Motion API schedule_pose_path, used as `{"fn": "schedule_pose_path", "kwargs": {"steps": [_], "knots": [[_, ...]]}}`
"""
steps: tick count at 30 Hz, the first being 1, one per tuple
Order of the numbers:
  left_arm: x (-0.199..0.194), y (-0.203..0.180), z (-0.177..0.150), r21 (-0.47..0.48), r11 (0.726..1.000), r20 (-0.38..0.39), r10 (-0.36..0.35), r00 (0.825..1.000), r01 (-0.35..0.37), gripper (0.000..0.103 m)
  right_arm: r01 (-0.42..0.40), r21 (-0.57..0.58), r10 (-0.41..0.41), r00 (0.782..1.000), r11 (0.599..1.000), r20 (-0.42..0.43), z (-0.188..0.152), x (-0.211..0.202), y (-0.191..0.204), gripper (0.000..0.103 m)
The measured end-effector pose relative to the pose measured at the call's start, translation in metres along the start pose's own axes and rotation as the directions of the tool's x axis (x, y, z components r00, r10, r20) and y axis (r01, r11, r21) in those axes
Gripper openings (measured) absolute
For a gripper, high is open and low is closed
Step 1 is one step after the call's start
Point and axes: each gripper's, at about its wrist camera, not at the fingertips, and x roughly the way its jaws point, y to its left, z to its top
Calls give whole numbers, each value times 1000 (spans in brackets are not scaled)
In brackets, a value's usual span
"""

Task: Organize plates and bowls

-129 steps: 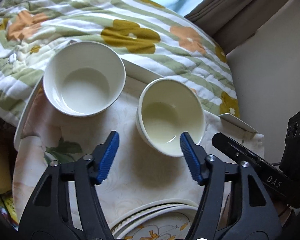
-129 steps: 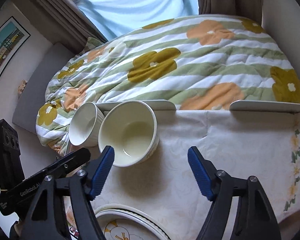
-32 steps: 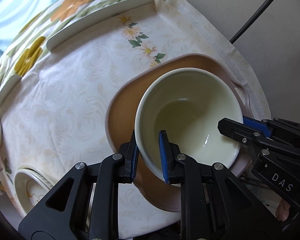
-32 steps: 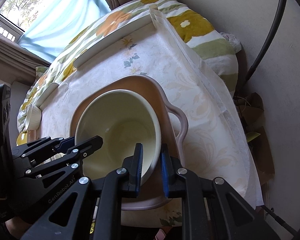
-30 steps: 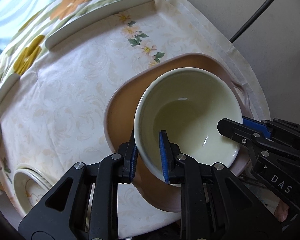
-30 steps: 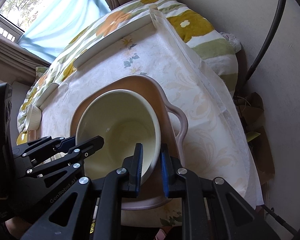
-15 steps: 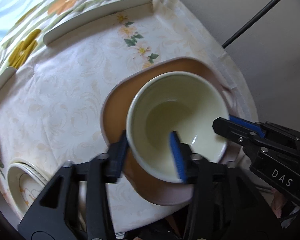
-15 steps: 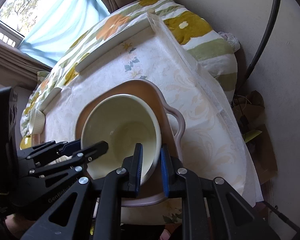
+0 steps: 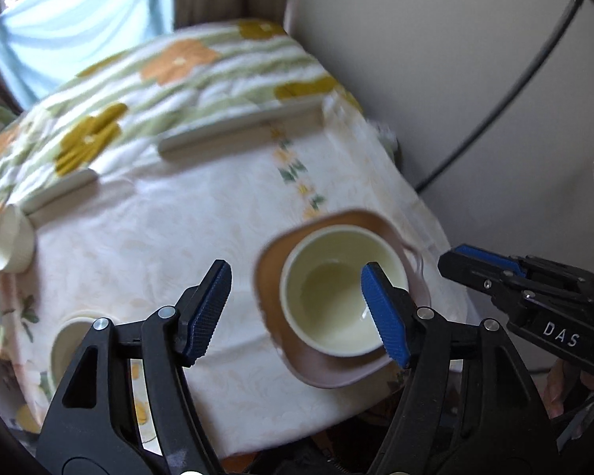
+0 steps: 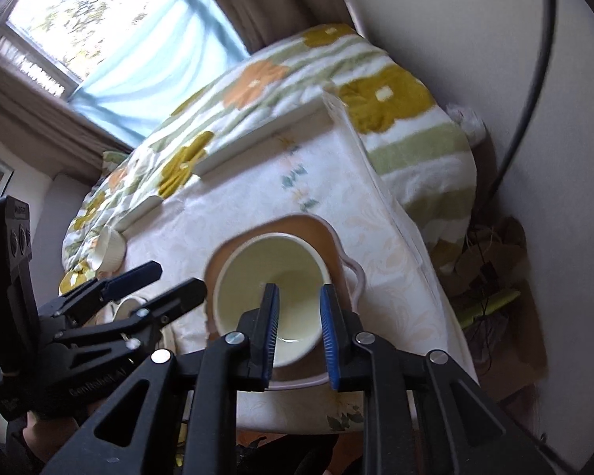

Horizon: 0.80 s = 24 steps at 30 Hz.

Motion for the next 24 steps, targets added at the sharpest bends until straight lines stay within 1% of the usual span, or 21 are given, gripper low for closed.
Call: {"fn": "schedule_pose_path", "kwargs": {"steps": [2,3,4,5,6,7,8,9,11,12,14,16,18,19,20,21,22,24], "knots": [[-28,15,0,-52,998,79,31,996,-27,66,-27,-89,29,999,996,23,6,-8,17,19],[-44,25,-2,-88,995,120,58,991,-47,67,-41,-128,45,998,991,32,7,-11,23,19],[-56,34,-4,-120,990,147,89,985,-72,71,-57,-179,66,997,982,43,10,-14,34,20],[-65,42,-7,-148,984,166,121,979,-97,77,-69,-223,81,995,972,48,11,-15,44,30],[-77,53,-10,-186,974,187,164,969,-130,79,-77,-255,93,994,964,51,12,-14,51,50],[-88,63,-15,-223,962,204,203,958,-157,80,-92,-292,112,992,952,53,14,-13,62,62],[-96,72,-19,-255,951,216,232,948,-174,80,-112,-320,136,989,941,54,15,-11,70,79],[-107,83,-25,-296,936,232,263,937,-189,80,-127,-342,154,987,931,54,15,-10,78,85],[-127,104,-38,-370,911,270,295,917,-184,81,-163,-394,193,980,905,38,16,-3,97,85],[-136,116,-44,-407,894,276,315,908,-186,81,-179,-418,211,977,891,31,16,0,107,85],[-149,137,-54,-460,863,274,363,891,-211,82,-198,-471,232,973,860,13,18,7,128,85],[-158,157,-63,-488,838,262,408,875,-245,82,-212,-511,238,971,833,-14,19,14,152,85],[-165,179,-69,-514,813,241,445,863,-275,82,-235,-533,257,966,812,-35,22,19,173,85],[-167,190,-72,-529,802,232,453,861,-279,82,-253,-541,270,962,802,-50,27,24,186,85],[-169,205,-75,-552,790,222,447,867,-266,82,-267,-546,281,958,794,-61,31,28,195,85],[-170,218,-79,-578,779,219,433,874,-241,82,-273,-553,286,956,788,-65,35,33,207,85],[-171,234,-83,-612,763,218,415,883,-208,82,-261,-560,278,959,787,-56,41,39,221,85],[-168,266,-92,-673,723,211,388,897,-155,82,-265,-577,275,959,773,-73,49,52,245,85]]}}
